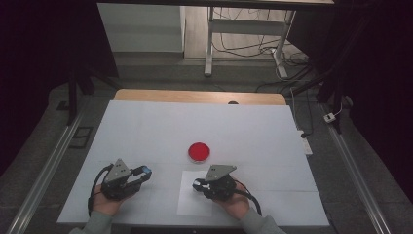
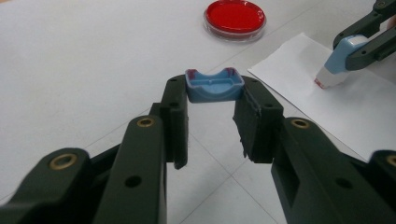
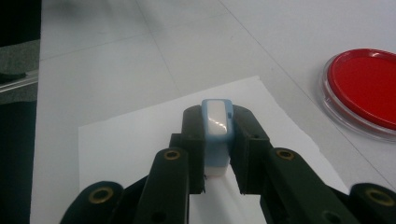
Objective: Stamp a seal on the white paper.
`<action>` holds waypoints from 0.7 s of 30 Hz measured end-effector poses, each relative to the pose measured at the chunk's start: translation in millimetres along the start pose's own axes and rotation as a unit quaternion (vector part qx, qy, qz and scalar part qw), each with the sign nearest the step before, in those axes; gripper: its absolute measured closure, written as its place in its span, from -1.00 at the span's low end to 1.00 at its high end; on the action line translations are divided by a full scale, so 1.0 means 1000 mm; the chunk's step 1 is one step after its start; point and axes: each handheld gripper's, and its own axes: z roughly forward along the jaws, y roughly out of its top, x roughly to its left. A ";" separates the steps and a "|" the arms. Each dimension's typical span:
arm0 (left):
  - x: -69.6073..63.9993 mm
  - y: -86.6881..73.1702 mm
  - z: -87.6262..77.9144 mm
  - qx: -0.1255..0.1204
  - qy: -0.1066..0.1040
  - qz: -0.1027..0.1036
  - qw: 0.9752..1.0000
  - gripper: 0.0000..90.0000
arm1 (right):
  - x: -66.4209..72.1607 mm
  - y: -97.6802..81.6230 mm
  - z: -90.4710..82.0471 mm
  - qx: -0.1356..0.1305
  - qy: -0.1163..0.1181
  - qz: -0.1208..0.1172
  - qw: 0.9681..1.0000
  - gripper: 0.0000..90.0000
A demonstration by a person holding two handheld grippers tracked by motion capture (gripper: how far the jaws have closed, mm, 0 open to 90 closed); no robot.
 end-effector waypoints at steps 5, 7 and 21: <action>0.000 0.000 0.000 0.001 0.000 0.000 1.000 0.46 | 0.000 0.000 0.000 -0.001 0.000 -0.001 1.000 0.69; -0.001 0.000 0.000 0.001 0.000 0.002 1.000 0.46 | 0.001 0.000 0.000 -0.001 0.000 -0.002 1.000 0.69; 0.000 0.000 0.000 0.000 0.001 0.001 1.000 0.46 | 0.000 0.000 0.000 0.000 0.001 0.001 1.000 0.69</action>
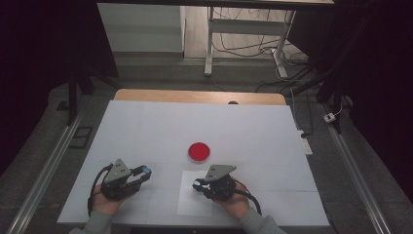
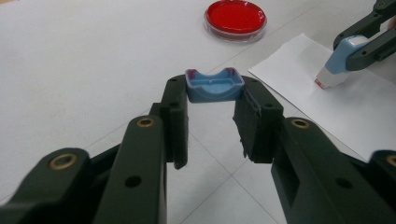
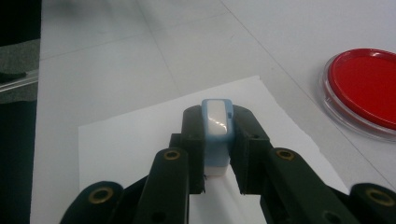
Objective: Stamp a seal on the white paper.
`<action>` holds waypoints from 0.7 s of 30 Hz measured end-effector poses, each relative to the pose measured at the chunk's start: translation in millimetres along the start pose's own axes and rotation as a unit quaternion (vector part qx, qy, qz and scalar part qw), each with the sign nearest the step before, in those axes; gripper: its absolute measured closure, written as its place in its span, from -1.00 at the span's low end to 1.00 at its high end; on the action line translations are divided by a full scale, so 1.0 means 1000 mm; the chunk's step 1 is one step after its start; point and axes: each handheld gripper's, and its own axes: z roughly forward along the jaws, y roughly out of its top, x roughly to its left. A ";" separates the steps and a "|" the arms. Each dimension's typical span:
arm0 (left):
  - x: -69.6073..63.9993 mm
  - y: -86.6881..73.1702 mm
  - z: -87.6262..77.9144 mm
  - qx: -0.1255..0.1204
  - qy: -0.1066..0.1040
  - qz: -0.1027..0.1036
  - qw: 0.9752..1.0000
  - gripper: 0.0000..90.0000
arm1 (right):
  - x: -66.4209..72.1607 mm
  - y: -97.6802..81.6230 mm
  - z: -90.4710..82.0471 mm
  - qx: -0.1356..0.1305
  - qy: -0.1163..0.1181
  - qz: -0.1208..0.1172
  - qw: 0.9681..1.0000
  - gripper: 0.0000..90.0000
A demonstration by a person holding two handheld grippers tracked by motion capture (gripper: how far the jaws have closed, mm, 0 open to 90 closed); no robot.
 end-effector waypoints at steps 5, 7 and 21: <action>0.001 0.000 0.000 -0.001 0.001 -0.001 1.000 0.46 | 0.000 0.000 0.000 0.000 -0.001 0.004 1.000 0.68; 0.001 0.000 0.000 0.000 0.000 -0.001 1.000 0.46 | 0.001 0.001 0.000 0.001 -0.002 0.001 1.000 0.68; 0.001 0.000 0.001 0.000 -0.001 -0.001 1.000 0.46 | -0.012 0.005 -0.025 -0.080 0.014 0.064 0.995 0.67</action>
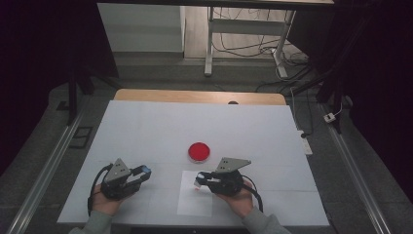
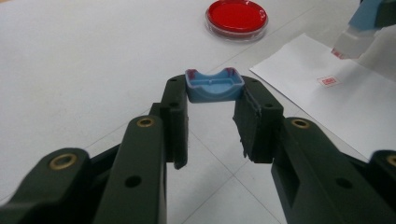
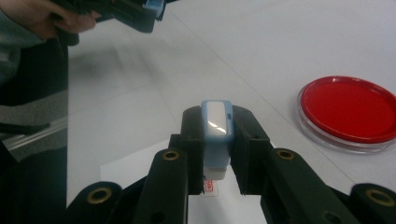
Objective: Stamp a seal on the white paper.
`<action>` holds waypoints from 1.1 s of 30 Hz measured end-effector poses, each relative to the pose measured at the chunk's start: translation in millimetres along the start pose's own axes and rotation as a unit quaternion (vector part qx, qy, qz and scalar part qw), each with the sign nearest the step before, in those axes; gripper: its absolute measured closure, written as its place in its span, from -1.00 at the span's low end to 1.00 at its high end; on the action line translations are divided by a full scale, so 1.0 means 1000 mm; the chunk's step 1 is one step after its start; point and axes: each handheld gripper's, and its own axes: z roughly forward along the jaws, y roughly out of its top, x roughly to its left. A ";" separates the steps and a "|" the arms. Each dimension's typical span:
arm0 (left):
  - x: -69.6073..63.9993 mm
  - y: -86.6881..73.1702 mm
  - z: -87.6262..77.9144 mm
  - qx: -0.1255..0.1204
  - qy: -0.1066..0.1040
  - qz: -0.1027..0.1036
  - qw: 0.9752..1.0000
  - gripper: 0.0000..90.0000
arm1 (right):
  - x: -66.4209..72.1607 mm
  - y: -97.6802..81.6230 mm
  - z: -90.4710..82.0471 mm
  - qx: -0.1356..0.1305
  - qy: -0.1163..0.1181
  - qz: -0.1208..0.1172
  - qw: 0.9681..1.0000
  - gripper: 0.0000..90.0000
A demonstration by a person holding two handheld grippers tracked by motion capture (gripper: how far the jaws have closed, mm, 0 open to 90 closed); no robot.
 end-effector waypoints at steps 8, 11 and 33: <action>-0.001 0.000 0.001 0.002 0.000 0.000 1.000 0.46 | 0.002 0.005 -0.005 -0.014 0.004 0.004 1.000 0.67; -0.001 0.000 0.001 0.002 0.000 0.000 1.000 0.46 | 0.002 0.006 -0.007 -0.018 0.003 0.004 1.000 0.67; -0.002 0.000 0.001 0.003 -0.002 0.003 1.000 0.46 | -0.014 0.010 -0.030 -0.063 -0.043 0.028 0.997 0.67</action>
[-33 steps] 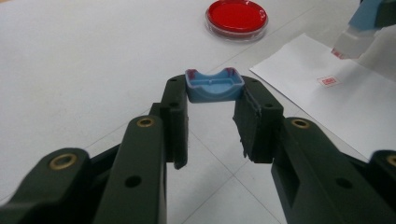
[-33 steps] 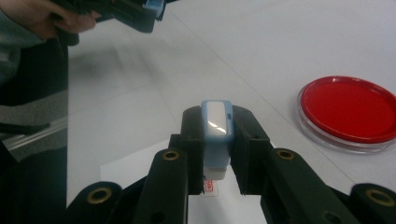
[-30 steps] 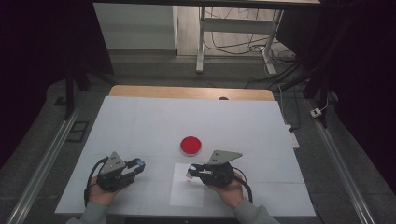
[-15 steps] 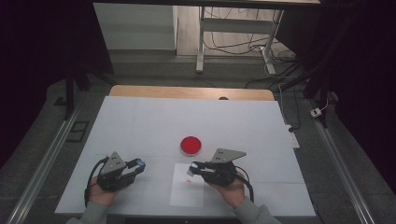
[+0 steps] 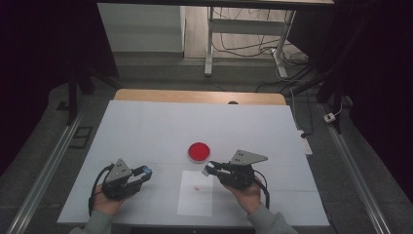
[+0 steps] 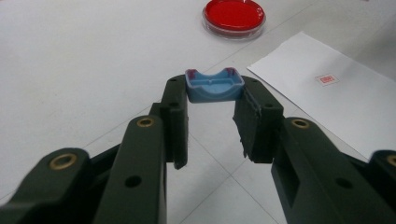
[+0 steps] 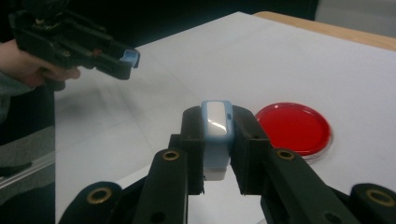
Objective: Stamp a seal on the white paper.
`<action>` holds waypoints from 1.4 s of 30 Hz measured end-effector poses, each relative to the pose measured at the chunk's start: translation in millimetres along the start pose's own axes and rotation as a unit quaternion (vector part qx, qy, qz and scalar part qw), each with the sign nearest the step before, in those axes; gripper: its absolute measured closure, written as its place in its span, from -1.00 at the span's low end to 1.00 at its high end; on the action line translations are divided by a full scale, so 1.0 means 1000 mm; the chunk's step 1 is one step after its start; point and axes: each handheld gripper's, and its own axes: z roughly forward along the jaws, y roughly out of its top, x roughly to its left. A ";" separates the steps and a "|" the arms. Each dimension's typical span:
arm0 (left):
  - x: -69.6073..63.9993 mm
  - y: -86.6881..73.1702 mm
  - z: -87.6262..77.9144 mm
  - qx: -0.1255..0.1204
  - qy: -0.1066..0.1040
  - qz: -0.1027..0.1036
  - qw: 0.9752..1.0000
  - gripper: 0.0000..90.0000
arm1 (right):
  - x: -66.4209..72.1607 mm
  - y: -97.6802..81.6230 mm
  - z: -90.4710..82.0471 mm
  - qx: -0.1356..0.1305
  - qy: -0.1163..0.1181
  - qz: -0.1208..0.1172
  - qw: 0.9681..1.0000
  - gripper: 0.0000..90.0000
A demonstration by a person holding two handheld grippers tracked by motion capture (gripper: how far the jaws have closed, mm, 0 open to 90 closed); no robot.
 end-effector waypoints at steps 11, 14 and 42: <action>0.000 0.000 0.000 0.001 0.000 0.000 1.000 0.46 | -0.013 0.006 -0.017 -0.030 -0.026 0.015 0.999 0.67; 0.000 0.000 0.000 0.001 0.000 0.000 1.000 0.46 | -0.015 0.007 -0.021 -0.038 -0.032 0.020 0.999 0.67; 0.000 0.000 0.001 0.000 0.000 0.000 1.000 0.46 | -0.021 0.009 -0.028 -0.049 -0.040 0.026 0.998 0.67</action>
